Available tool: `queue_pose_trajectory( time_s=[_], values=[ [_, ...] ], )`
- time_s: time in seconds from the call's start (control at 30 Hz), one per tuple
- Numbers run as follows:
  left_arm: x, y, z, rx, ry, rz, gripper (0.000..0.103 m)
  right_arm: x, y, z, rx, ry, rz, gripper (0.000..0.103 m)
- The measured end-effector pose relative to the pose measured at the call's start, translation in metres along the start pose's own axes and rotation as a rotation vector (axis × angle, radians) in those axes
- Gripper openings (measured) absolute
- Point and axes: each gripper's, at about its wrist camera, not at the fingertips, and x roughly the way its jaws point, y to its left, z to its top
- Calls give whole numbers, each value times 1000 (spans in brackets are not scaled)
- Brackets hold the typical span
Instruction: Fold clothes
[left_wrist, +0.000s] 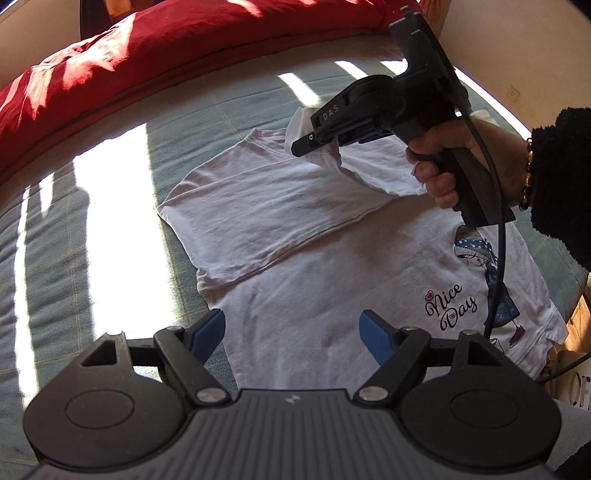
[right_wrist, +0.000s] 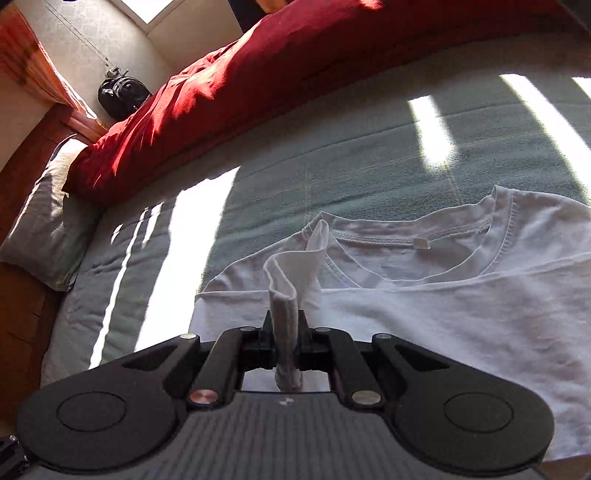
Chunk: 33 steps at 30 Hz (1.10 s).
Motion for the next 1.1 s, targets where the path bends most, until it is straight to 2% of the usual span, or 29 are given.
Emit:
queue_pose_trajectory(
  time_s=[0.17,0.3,0.63,0.83,1.0,1.1],
  values=[
    [1,4,-6,-10,7,-3,80,15,13,-10,-89,45,-34,9],
    [1,5,-9,-18,7,-3,80,20,21,-17,-127,56,-41,9],
    [1,10,-20,-36,14,5,80,41,46,-27,-291,76,-125,10],
    [0,16,-22,-57,9,17,80,46,57,-34,-348,96,-139,30],
    [2,16,-20,-72,0,13,80,36,59,-33,-340,106,-75,51],
    [4,14,-19,-85,-10,4,80,28,59,-31,-351,106,-42,53]
  ],
)
